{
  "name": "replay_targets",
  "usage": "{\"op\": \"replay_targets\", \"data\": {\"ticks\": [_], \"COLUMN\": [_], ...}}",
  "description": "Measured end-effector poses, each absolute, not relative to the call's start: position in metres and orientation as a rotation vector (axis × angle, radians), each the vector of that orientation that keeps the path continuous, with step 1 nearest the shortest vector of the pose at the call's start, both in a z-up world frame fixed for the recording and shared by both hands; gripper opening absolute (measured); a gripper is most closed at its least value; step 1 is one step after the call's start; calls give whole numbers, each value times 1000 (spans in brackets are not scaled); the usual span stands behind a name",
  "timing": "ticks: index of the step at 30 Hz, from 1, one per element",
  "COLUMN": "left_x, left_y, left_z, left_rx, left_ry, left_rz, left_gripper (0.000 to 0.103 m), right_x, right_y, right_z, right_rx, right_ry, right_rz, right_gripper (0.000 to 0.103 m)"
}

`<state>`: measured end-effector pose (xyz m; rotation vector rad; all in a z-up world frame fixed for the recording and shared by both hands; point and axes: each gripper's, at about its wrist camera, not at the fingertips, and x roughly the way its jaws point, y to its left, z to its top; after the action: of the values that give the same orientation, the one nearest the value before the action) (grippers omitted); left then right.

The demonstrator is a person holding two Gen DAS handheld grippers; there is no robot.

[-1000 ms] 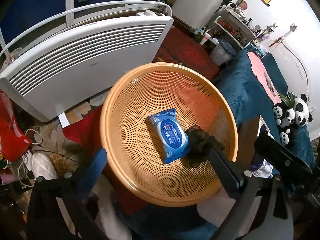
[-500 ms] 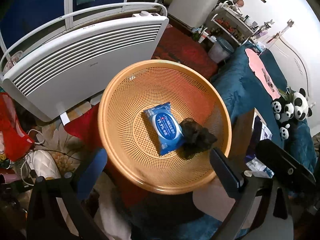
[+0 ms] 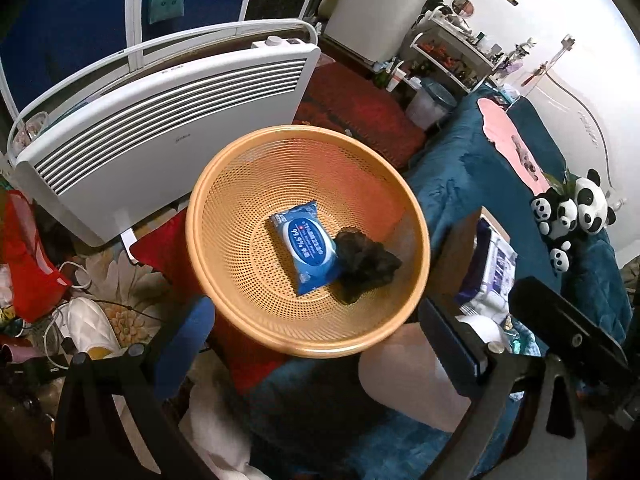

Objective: Organize soft objects
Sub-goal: 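Move both open tools back over the bed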

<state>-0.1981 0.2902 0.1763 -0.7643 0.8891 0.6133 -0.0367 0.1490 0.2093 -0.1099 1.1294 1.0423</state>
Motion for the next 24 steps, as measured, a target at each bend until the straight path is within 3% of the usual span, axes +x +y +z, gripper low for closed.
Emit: {"op": "replay_targets", "data": {"ticks": [24], "left_x": [-180], "left_y": [198], "left_z": [219], "left_rx": [-647], "left_ry": [875], "left_rz": [547], "left_gripper": [102], "right_x": [-25], "right_y": [63], "right_z": [233], "right_rx": [-31], "right_ry": [1064], "right_rz": [1012], "right_gripper": [102]}}
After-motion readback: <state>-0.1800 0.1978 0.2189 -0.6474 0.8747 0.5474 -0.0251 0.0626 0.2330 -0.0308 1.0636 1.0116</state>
